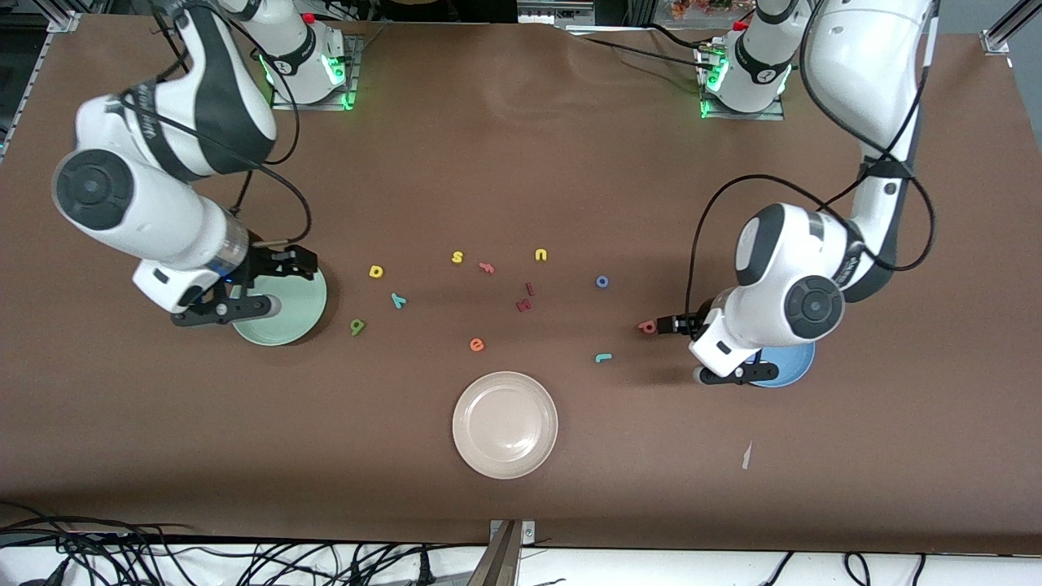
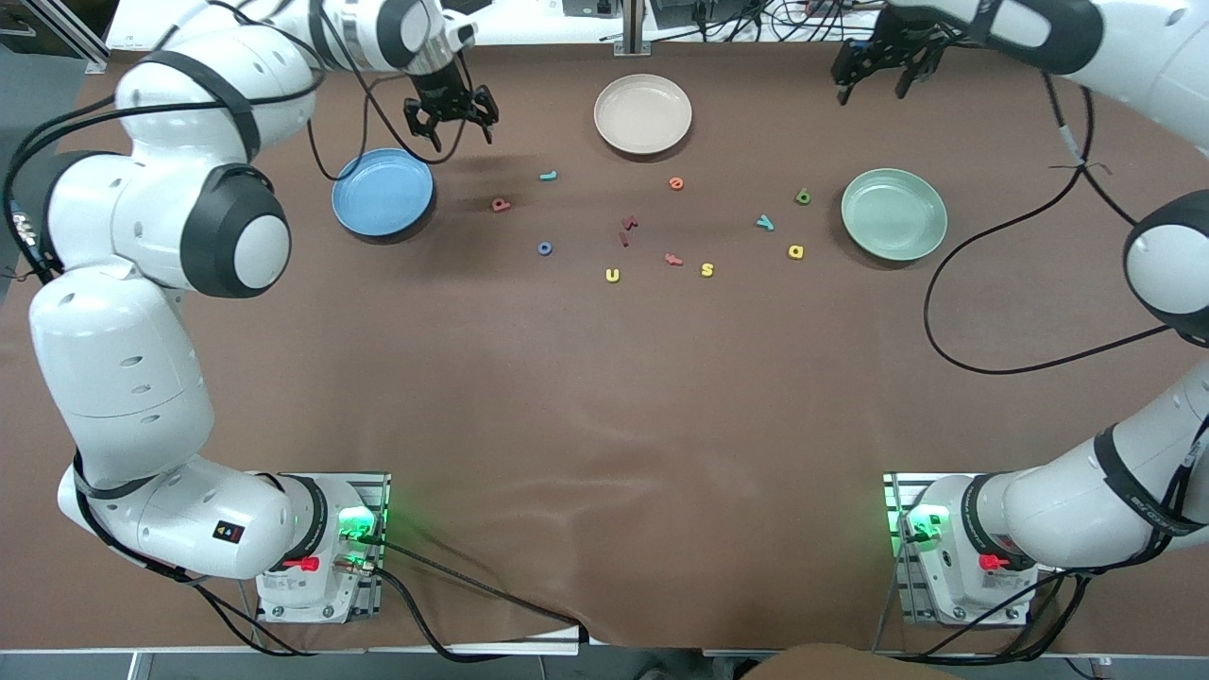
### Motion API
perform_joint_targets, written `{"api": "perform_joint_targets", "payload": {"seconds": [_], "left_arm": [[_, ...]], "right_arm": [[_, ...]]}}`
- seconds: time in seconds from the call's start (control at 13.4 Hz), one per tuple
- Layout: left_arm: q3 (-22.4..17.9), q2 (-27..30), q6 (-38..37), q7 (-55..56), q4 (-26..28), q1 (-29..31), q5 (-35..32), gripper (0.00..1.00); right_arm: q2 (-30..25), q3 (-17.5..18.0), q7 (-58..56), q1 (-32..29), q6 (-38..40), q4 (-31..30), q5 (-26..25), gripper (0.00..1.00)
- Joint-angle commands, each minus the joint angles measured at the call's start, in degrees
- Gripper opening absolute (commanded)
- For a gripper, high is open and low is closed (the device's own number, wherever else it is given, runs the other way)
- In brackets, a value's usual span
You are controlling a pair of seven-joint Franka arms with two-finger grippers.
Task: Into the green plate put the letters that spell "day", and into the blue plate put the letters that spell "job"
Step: 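Reach the left gripper to pink p while the right gripper reaches green b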
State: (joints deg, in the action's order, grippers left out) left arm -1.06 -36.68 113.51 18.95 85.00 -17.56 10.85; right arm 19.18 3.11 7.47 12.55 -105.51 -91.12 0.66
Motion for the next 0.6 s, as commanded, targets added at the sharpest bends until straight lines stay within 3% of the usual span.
{"api": "perform_joint_targets", "payload": {"seconds": [0.0, 0.22, 0.52], "left_arm": [[-0.7, -1.37, 5.99, 3.62, 2.26, -2.48, 1.1, 1.0], [-0.7, -1.46, 16.01, 4.07, 9.2, -3.71, 0.76, 1.0], [-0.7, -2.69, 18.58, 4.25, 11.06, -4.15, 0.75, 0.98]], "right_arm": [[-0.37, -0.47, 1.14, 0.11, -9.06, -6.49, 1.18, 1.0], [-0.63, -0.56, 2.28, 0.11, -19.45, -14.59, 1.27, 1.0], [0.07, -0.73, 1.49, 0.11, -21.75, -17.15, 1.53, 1.0]]}}
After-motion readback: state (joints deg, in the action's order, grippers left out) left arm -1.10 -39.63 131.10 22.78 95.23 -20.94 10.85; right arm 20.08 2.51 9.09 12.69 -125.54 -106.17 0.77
